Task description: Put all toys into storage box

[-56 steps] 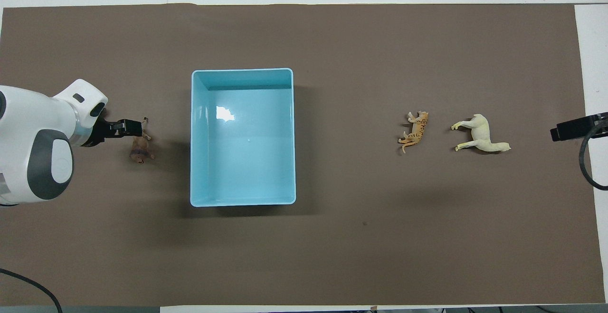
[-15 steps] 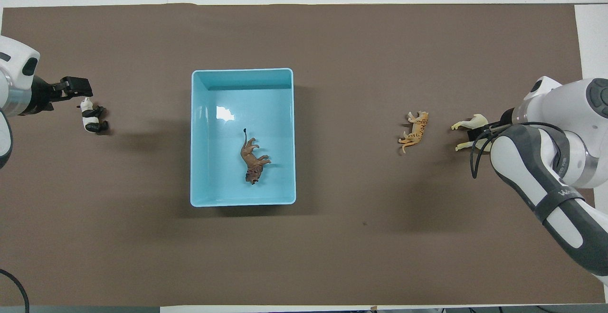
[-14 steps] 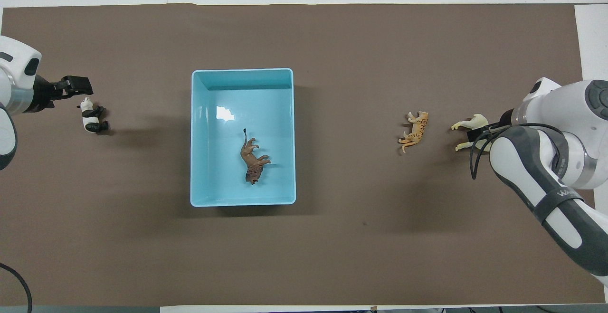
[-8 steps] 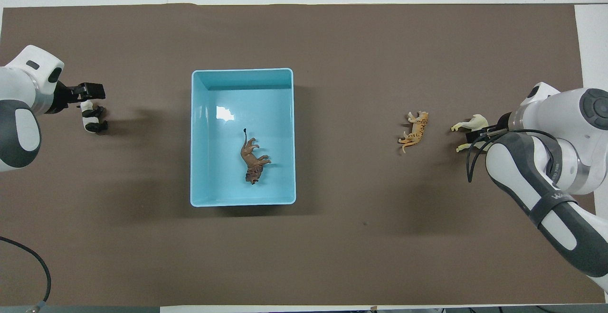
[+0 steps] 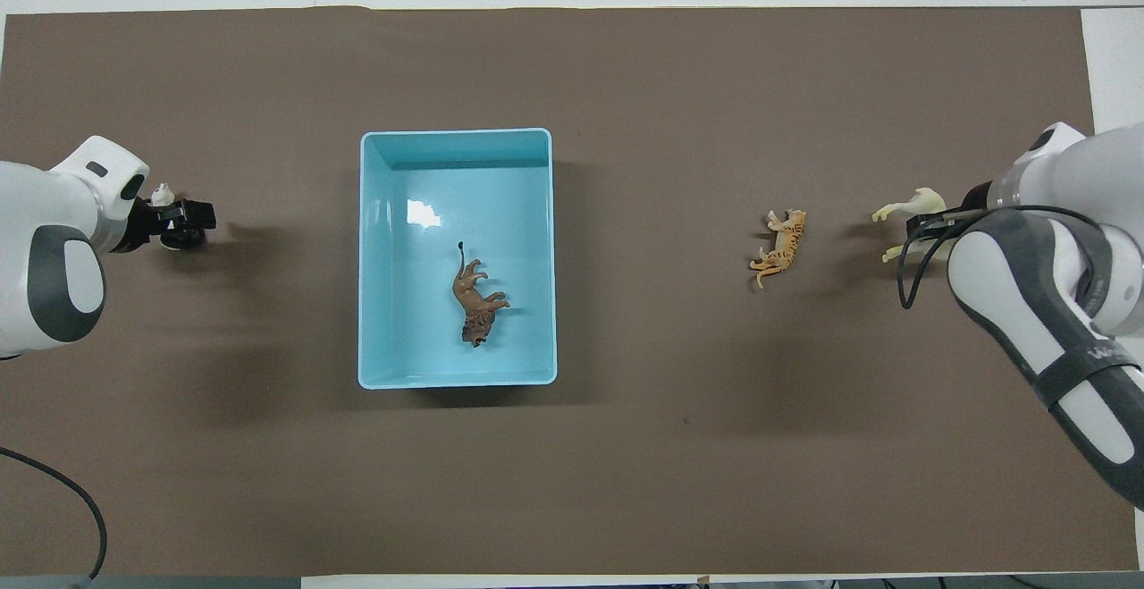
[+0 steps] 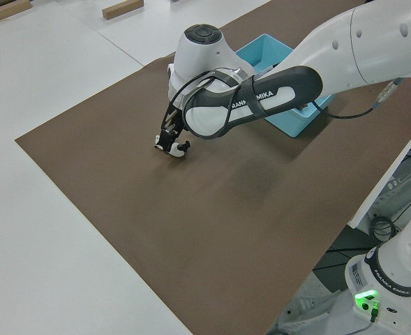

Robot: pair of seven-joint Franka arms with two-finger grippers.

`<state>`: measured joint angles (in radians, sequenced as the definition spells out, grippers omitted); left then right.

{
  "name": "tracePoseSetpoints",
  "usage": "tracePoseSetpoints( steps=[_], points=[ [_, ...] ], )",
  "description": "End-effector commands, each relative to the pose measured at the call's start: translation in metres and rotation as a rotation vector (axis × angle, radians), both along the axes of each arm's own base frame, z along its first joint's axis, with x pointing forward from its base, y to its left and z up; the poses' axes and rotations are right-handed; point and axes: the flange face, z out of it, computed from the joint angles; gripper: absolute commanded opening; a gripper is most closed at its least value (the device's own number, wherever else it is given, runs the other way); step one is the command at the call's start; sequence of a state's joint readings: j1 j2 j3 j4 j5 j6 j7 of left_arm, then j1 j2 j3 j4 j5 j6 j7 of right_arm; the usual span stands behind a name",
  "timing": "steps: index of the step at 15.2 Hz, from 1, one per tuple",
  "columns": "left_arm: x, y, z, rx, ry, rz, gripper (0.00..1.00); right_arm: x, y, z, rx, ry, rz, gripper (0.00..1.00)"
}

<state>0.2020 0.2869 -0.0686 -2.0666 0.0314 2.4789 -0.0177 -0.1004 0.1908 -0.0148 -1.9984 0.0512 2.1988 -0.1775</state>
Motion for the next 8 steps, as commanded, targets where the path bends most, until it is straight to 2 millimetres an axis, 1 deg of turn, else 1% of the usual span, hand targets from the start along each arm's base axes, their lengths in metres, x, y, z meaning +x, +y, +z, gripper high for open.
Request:
tracePoseSetpoints(
  steps=[1, 2, 4, 5, 6, 8],
  points=[
    [-0.013, 0.006, -0.011, 0.012, 0.007, -0.012, 1.0, 0.021, 0.043, 0.058, 0.07, -0.009, -0.106, 0.0],
    [-0.014, 0.007, -0.013, 0.013, -0.002, -0.01, 1.0, 0.024, 0.064, 0.064, 0.074, -0.003, -0.154, 0.0],
    [-0.017, 0.008, -0.016, 0.013, 0.0, -0.008, 0.86, 0.023, 0.124, 0.074, 0.082, -0.006, -0.248, 0.0],
    [-0.019, 0.009, -0.017, 0.013, 0.001, -0.006, 0.78, 0.021, 0.156, 0.082, 0.089, -0.011, -0.312, 0.0],
    [-0.02, 0.012, -0.017, 0.013, 0.003, -0.002, 0.7, 0.018, 0.194, 0.091, 0.1, -0.016, -0.378, 0.0],
    [-0.02, 0.013, -0.017, 0.013, 0.001, 0.0, 0.48, 0.003, 0.277, 0.103, 0.136, -0.038, -0.51, 0.0]
  ],
)
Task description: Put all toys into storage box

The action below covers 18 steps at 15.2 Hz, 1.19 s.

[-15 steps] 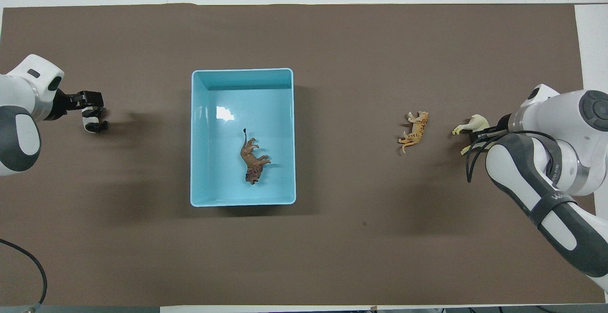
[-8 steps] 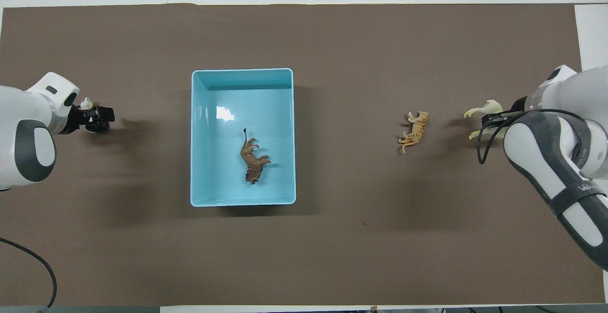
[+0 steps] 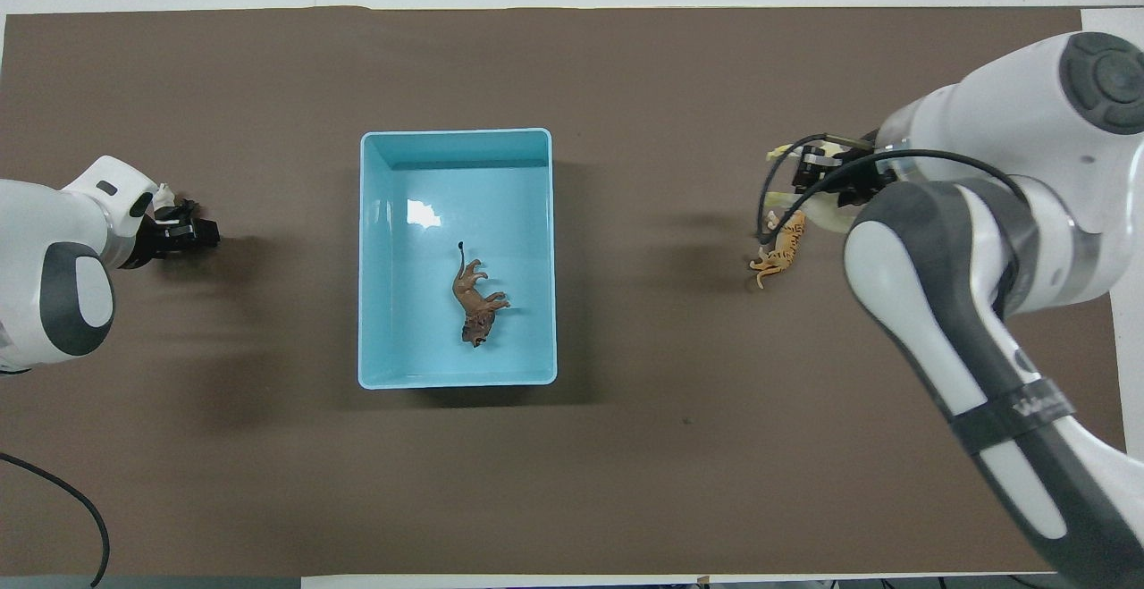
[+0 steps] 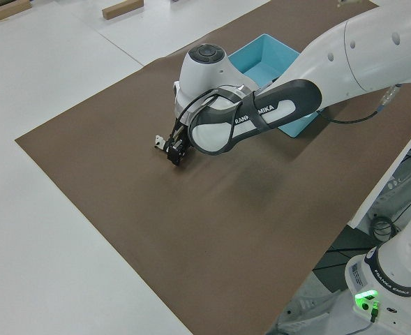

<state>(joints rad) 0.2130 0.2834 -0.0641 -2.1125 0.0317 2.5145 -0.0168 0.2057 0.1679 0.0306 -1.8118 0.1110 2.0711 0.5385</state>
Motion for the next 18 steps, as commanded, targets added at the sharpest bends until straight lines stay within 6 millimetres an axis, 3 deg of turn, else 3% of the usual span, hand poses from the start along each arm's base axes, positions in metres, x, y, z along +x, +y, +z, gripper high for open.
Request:
tracePoseSetpoints(
  steps=[1, 3, 4, 6, 7, 9, 10, 11, 12, 14, 16, 18],
  points=[
    [-0.008, 0.006, -0.003, 0.013, -0.004, -0.012, 0.36, -0.018, 0.095, 0.017, 0.05, -0.03, -0.169, 0.0],
    [-0.006, 0.006, 0.0, 0.013, -0.005, -0.01, 0.16, -0.049, 0.163, 0.017, 0.043, -0.04, -0.129, 0.0],
    [-0.004, 0.006, 0.001, 0.013, -0.005, -0.007, 0.14, -0.061, 0.191, 0.015, 0.043, -0.04, -0.145, 0.0],
    [0.004, 0.006, 0.014, 0.014, -0.016, 0.0, 0.14, -0.062, 0.237, 0.017, 0.063, -0.071, -0.208, 0.0],
    [0.01, 0.007, 0.026, 0.014, -0.007, 0.008, 0.14, -0.067, 0.264, 0.013, 0.08, -0.068, -0.219, 0.0],
    [0.026, 0.0, 0.061, 0.007, 0.046, 0.015, 0.14, -0.064, 0.292, 0.011, 0.1, -0.07, -0.249, 0.0],
    [0.03, -0.009, 0.079, 0.003, 0.068, 0.038, 0.14, -0.064, 0.303, 0.012, 0.094, -0.072, -0.237, 0.5],
    [0.032, -0.029, 0.09, -0.002, 0.078, 0.049, 0.14, -0.061, 0.293, 0.01, 0.027, -0.071, -0.218, 1.0],
    [0.032, -0.04, 0.102, -0.007, 0.083, 0.071, 0.14, -0.059, 0.276, 0.008, -0.092, -0.036, -0.151, 1.0],
    [0.026, -0.079, 0.122, -0.059, 0.116, 0.115, 0.14, -0.041, 0.235, 0.022, -0.162, 0.021, 0.011, 1.0],
    [0.011, -0.135, 0.149, -0.125, 0.148, 0.182, 0.14, -0.02, 0.166, 0.041, -0.189, 0.052, 0.112, 1.0],
    [-0.01, -0.218, 0.168, -0.174, 0.173, 0.259, 0.15, 0.002, 0.101, 0.054, -0.197, 0.066, 0.225, 1.0]
  ],
)
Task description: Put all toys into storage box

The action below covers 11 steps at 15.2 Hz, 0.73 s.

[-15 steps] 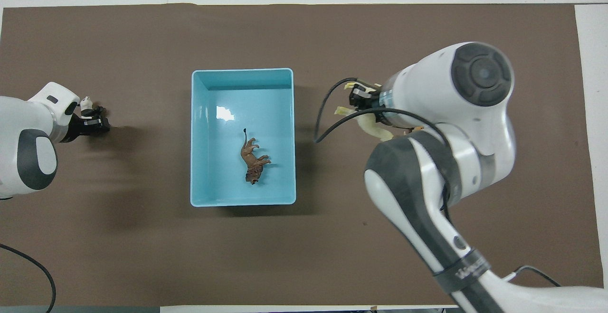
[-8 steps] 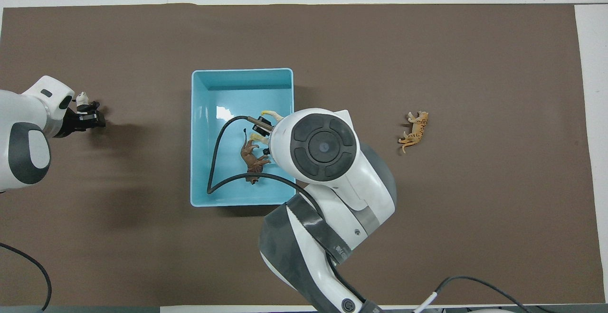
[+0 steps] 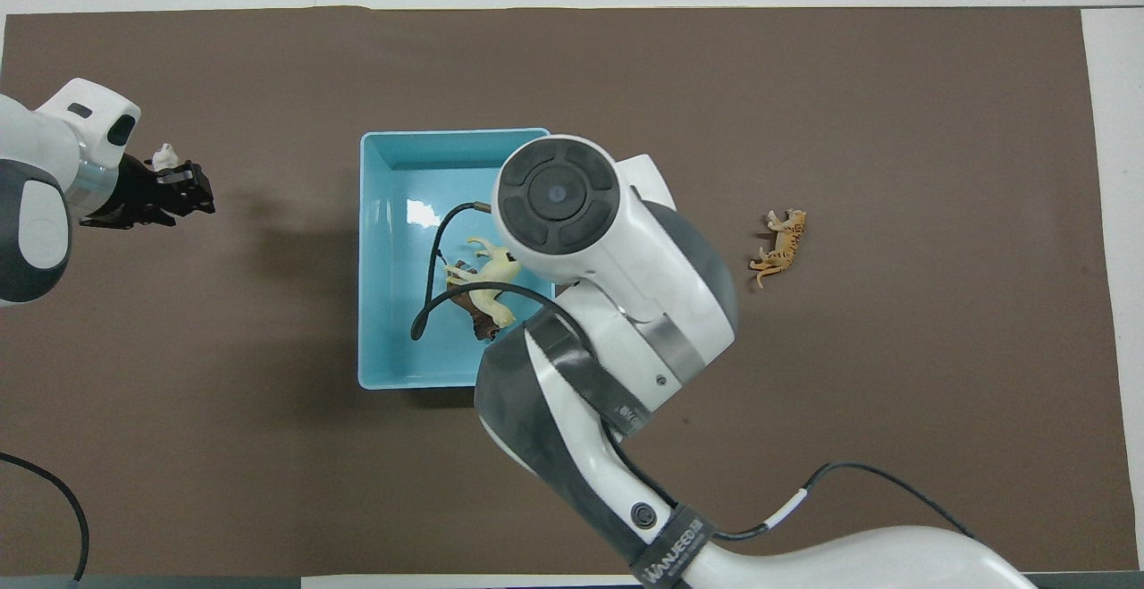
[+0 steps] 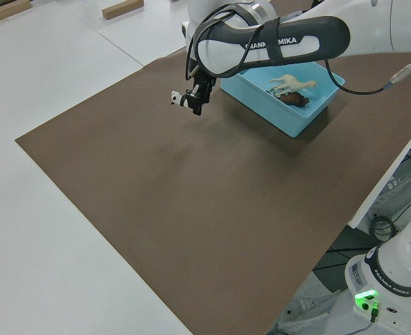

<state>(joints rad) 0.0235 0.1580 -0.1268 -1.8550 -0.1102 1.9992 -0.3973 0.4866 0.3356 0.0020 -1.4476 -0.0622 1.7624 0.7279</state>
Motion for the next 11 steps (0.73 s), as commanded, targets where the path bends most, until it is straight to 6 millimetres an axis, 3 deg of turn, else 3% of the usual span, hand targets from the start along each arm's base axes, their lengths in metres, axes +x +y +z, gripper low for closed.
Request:
tracePoseSetpoints(
  steps=[1, 2, 3, 4, 5, 7, 9, 11],
  points=[
    [-0.036, -0.106, 0.027, -0.023, 0.032, 0.115, 0.15, 0.022, -0.078, 0.01, -0.01, 0.037, 0.12, 1.0],
    [-0.051, -0.144, 0.023, -0.019, 0.042, 0.142, 0.15, 0.023, -0.095, 0.001, -0.013, 0.049, 0.121, 1.0],
    [-0.066, -0.172, 0.019, -0.02, 0.033, 0.148, 0.16, 0.026, -0.123, -0.009, -0.014, 0.057, 0.083, 1.0],
    [-0.082, -0.192, 0.01, -0.026, 0.016, 0.147, 0.16, 0.028, -0.159, -0.026, 0.006, 0.042, 0.039, 1.0],
    [-0.096, -0.206, 0.003, -0.035, -0.009, 0.151, 0.24, 0.023, -0.176, -0.042, 0.062, 0.017, 0.019, 1.0],
    [-0.102, -0.207, -0.003, -0.038, -0.022, 0.153, 1.0, 0.004, -0.183, -0.078, 0.129, -0.009, -0.02, 1.0],
    [-0.095, -0.204, 0.007, -0.044, -0.029, 0.165, 1.0, -0.006, -0.198, -0.106, 0.13, -0.024, -0.058, 1.0],
    [-0.086, -0.194, 0.026, -0.038, -0.028, 0.171, 1.0, -0.011, -0.209, -0.12, 0.125, -0.006, -0.069, 1.0]
  ],
)
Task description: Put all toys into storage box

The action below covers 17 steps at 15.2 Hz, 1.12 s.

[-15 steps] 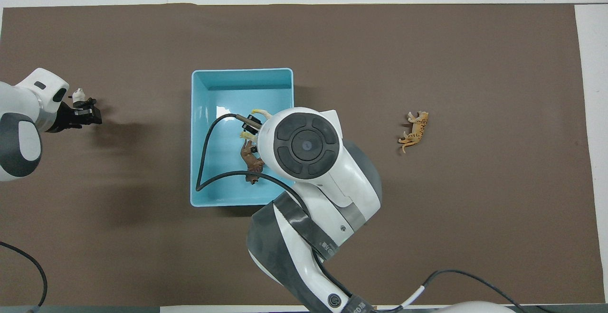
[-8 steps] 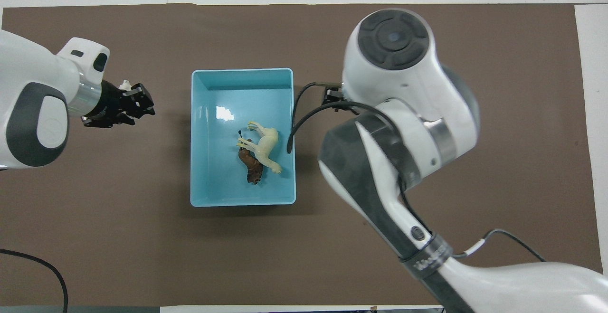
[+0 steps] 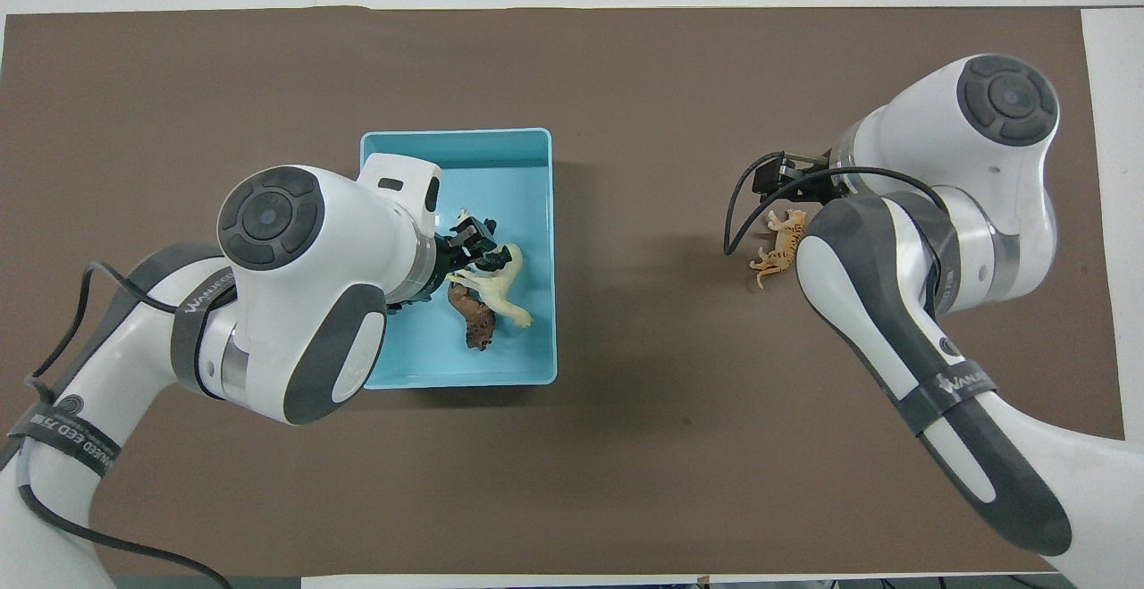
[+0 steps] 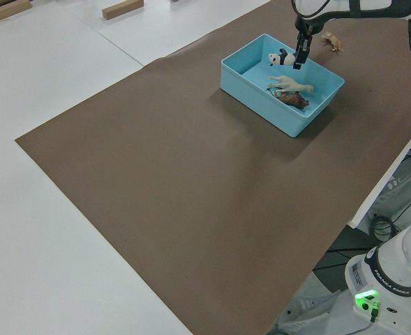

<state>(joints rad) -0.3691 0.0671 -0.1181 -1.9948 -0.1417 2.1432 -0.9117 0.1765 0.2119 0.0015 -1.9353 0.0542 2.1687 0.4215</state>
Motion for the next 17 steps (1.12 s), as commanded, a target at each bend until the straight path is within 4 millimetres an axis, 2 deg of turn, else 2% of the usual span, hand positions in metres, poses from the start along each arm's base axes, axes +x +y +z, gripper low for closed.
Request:
tracePoseSetpoints(
  steps=[1, 4, 7, 8, 10, 11, 13, 15, 17],
  points=[
    [0.012, 0.032, 0.04, 0.004, -0.002, 0.032, 1.0, -0.022, -0.021, -0.011, 0.012, 0.004, -0.024, 1.0],
    [0.036, 0.095, 0.093, 0.06, 0.002, -0.074, 1.0, -0.028, -0.031, -0.033, 0.011, -0.026, 0.008, 1.0],
    [0.035, 0.165, 0.123, 0.074, 0.022, -0.204, 1.0, -0.027, -0.034, -0.053, 0.01, -0.033, 0.002, 1.0],
    [0.032, 0.186, 0.13, 0.074, 0.043, -0.27, 1.0, -0.027, -0.029, -0.055, 0.01, -0.034, 0.009, 1.0],
    [0.027, 0.214, 0.146, 0.063, 0.081, -0.404, 1.0, -0.023, -0.024, -0.057, 0.012, -0.057, 0.015, 1.0],
    [0.028, 0.232, 0.146, 0.071, 0.098, -0.449, 1.0, -0.023, -0.023, -0.063, 0.012, -0.055, 0.018, 1.0],
    [0.041, 0.238, 0.162, 0.092, 0.08, -0.473, 1.0, -0.023, -0.024, -0.077, 0.009, -0.049, 0.035, 1.0],
    [0.054, 0.239, 0.154, 0.093, 0.101, -0.476, 1.0, -0.025, -0.025, -0.083, 0.008, -0.042, 0.052, 1.0],
    [0.05, 0.236, 0.157, 0.087, 0.117, -0.486, 1.0, -0.026, -0.025, -0.088, 0.006, -0.033, 0.059, 1.0]
  ],
)
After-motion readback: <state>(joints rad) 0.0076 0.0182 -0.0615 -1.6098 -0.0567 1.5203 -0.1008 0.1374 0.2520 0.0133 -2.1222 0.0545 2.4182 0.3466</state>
